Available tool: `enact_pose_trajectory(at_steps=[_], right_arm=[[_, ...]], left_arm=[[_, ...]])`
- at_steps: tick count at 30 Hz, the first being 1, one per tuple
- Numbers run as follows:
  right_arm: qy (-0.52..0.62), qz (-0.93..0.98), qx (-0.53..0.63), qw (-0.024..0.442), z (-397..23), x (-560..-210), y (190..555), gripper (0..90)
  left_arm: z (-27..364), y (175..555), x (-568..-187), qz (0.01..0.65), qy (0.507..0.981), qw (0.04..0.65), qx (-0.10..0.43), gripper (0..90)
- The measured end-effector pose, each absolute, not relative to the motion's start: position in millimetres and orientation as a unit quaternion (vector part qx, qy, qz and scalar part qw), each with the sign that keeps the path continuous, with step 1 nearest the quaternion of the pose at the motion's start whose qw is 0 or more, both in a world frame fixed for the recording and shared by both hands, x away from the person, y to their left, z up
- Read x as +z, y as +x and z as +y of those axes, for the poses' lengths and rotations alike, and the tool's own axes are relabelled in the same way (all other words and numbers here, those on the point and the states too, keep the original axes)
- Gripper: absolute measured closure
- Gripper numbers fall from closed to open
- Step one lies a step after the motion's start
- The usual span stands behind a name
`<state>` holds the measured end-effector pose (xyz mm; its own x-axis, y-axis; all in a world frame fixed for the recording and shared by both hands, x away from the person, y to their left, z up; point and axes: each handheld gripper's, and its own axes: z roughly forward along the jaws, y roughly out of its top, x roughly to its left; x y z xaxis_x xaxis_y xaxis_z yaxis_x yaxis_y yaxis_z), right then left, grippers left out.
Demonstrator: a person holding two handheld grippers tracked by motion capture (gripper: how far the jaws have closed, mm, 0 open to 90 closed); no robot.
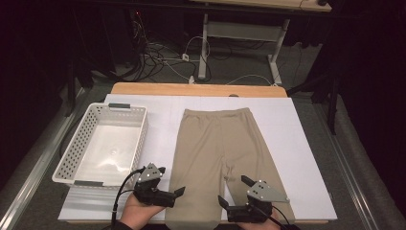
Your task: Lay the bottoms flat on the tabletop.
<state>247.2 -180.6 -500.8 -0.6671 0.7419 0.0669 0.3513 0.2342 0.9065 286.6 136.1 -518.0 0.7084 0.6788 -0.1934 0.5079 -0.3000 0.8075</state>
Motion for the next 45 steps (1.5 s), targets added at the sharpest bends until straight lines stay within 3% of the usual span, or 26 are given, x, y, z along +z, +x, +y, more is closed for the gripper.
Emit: enact_pose_trajectory(at_steps=[8,28,34,38,40,45], right_arm=[[0.324,0.773,0.513,0.185,-156,-495,263,0.6],[0.306,0.780,0.522,0.157,-151,-501,260,0.6],[0.311,0.782,0.518,0.155,-152,-505,257,0.6],[0.311,0.781,0.519,0.156,-151,-504,252,0.6],[0.310,0.781,0.519,0.152,-151,-505,250,0.6],[0.308,0.788,0.512,0.148,-147,-509,247,1.0]], left_arm=[[121,310,-515,0.369,0.810,0.435,0.135,0.0],[113,379,-520,0.427,0.806,0.394,0.115,2.3],[116,384,-522,0.476,0.787,0.376,0.110,21.4],[115,382,-521,0.467,0.800,0.355,0.123,31.3],[112,381,-522,0.467,0.793,0.370,0.127,43.0],[113,381,-523,0.458,0.797,0.376,0.117,61.4]])
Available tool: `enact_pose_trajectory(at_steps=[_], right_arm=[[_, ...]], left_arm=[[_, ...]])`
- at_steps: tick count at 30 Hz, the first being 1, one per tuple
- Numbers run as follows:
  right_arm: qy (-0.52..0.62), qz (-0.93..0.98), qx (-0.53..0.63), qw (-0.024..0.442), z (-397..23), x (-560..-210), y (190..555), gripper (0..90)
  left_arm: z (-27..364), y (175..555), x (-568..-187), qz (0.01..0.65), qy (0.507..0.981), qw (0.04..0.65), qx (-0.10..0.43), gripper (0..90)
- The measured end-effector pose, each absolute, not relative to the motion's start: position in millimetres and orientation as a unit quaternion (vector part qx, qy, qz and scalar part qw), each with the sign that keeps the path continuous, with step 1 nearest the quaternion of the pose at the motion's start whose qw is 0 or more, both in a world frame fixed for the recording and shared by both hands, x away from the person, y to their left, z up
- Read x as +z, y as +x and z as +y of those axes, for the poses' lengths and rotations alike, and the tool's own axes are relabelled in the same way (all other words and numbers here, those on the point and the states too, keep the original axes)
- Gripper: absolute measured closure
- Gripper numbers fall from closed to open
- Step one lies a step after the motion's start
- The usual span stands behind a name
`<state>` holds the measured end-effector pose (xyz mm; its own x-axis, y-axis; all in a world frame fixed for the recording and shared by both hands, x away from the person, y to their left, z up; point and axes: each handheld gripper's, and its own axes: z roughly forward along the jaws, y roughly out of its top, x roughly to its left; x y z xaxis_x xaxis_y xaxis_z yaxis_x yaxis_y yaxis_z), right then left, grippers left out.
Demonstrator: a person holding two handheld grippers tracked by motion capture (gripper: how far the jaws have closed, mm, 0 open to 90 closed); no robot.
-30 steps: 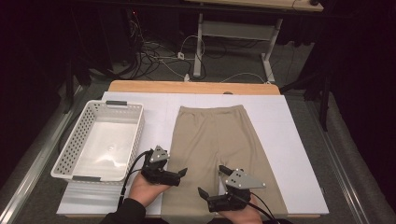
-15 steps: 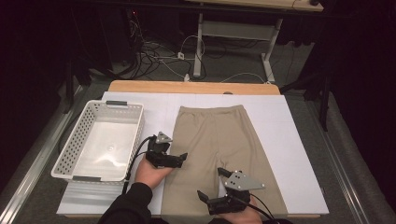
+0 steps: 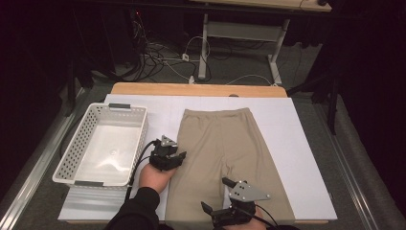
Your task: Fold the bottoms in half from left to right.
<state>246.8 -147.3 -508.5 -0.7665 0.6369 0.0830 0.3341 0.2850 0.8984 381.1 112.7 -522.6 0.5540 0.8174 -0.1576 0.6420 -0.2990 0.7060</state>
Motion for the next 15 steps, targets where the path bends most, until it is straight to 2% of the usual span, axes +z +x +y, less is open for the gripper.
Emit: enact_pose_trajectory(at_steps=[5,7,15], right_arm=[[0.305,0.795,0.503,0.148,-140,-512,245,4.8],[0.304,0.796,0.502,0.148,-136,-512,244,8.2],[0.308,0.796,0.503,0.138,-109,-510,238,25.4]], left_arm=[[114,382,-523,0.458,0.797,0.382,0.094,79.3],[114,381,-523,0.467,0.794,0.382,0.080,83.7],[120,387,-524,0.449,0.796,0.401,0.064,85.0]])
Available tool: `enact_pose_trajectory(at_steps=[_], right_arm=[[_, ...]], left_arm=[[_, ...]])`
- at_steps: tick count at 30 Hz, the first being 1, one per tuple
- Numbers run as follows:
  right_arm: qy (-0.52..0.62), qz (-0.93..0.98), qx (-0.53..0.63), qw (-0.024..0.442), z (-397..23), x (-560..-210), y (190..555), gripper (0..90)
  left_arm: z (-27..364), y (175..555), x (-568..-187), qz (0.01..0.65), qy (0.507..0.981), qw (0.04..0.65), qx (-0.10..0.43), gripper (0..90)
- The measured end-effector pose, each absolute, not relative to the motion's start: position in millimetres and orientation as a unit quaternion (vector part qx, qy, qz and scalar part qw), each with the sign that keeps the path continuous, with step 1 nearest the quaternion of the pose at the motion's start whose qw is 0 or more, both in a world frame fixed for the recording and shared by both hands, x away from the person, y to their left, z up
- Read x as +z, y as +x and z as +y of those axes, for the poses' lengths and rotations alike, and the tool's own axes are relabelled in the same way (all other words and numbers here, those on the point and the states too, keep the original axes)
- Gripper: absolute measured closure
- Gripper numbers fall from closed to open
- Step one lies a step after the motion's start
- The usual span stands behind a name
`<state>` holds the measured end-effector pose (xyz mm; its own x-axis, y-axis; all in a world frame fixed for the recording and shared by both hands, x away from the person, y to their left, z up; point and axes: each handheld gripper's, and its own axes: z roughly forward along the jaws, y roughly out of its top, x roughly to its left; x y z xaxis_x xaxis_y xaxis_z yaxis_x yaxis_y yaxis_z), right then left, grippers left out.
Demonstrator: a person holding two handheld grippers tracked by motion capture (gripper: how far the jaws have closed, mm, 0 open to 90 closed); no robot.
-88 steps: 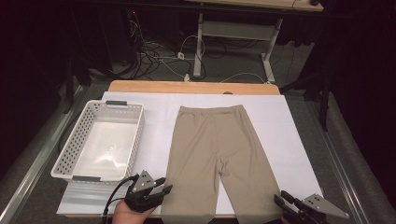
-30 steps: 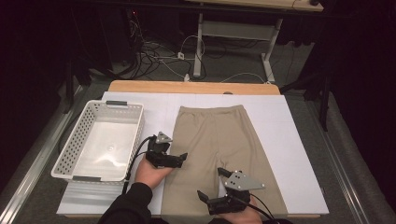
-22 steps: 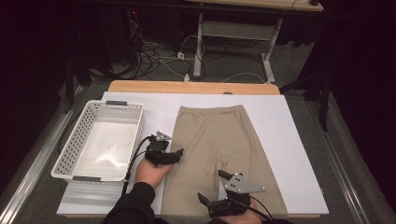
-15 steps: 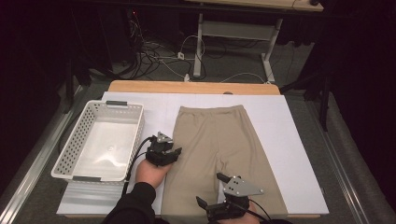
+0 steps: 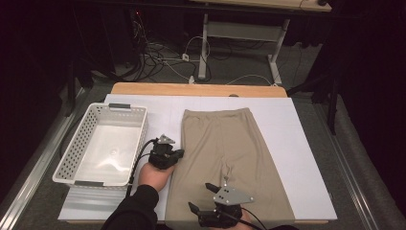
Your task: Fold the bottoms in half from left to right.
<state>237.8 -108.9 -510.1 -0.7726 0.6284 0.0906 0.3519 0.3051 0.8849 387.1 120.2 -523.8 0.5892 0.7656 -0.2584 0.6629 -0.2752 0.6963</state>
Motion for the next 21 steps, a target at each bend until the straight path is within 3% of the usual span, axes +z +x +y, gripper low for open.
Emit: enact_pose_trajectory(at_steps=[6,9,15,21], right_arm=[[0.292,0.821,0.474,0.128,-73,-517,236,36.5],[0.290,0.831,0.463,0.109,-56,-522,238,38.8],[0.287,0.848,0.431,0.115,-27,-531,241,46.5],[0.288,0.851,0.408,0.162,-23,-534,239,68.7]], left_arm=[[123,376,-522,0.426,0.787,0.436,0.095,84.9],[125,377,-522,0.434,0.780,0.441,0.089,85.0],[125,377,-522,0.435,0.783,0.436,0.091,85.0],[122,377,-522,0.435,0.786,0.428,0.101,85.0]])
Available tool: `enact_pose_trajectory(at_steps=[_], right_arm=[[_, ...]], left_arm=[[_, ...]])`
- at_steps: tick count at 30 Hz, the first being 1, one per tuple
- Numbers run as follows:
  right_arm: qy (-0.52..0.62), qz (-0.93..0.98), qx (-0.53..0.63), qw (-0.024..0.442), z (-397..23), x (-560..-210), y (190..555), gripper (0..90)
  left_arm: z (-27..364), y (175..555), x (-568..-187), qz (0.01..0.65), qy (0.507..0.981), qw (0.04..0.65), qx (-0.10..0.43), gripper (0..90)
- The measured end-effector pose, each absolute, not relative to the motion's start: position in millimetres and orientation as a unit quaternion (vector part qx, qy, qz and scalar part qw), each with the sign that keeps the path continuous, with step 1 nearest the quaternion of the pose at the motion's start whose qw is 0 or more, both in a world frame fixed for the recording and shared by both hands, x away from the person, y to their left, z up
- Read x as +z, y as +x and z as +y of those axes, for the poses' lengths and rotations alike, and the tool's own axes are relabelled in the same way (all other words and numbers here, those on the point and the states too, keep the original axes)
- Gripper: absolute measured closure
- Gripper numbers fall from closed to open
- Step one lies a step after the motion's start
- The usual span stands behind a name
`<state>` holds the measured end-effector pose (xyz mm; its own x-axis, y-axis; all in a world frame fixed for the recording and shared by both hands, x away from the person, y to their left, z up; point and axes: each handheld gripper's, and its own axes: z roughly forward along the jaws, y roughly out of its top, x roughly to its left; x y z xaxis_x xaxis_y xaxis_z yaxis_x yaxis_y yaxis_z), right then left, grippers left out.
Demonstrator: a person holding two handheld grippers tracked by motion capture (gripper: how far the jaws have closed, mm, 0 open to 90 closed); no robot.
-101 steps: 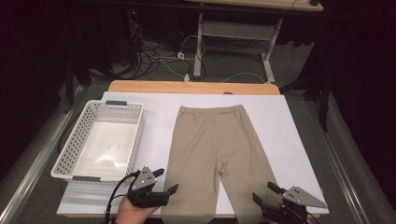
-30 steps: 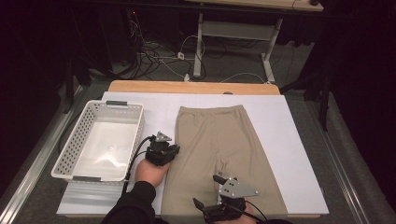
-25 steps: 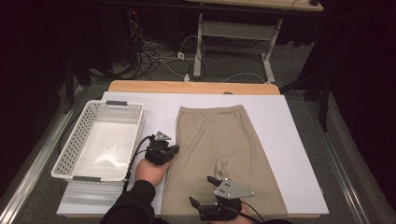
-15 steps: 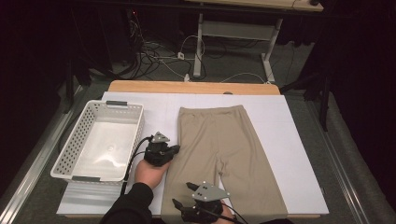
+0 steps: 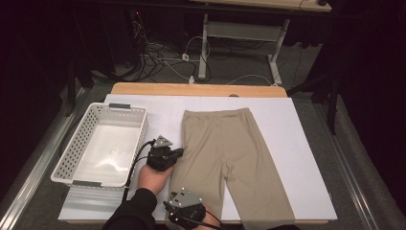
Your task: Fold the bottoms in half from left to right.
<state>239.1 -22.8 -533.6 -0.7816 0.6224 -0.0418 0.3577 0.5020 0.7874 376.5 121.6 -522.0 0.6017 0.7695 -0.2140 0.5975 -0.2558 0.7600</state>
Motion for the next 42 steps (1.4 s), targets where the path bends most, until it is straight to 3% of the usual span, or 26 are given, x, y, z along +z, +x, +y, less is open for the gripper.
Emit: enact_pose_trajectory(at_steps=[5,13,20,30,42], right_arm=[[0.298,0.850,0.406,0.156,-29,-532,244,89.8],[0.308,0.835,0.439,0.122,-47,-527,248,90.0],[0.301,0.813,0.478,0.139,-80,-497,244,90.0],[0.341,0.762,0.517,0.190,-166,-457,243,90.0],[0.424,0.710,0.511,0.236,-277,-466,241,90.0]], left_arm=[[120,376,-522,0.434,0.789,0.421,0.109,85.0],[114,371,-519,0.427,0.793,0.416,0.129,85.1],[93,372,-495,0.410,0.781,0.452,0.133,85.2],[25,394,-455,0.351,0.797,0.470,0.144,85.3],[-59,413,-461,0.300,0.813,0.486,0.115,85.3]])
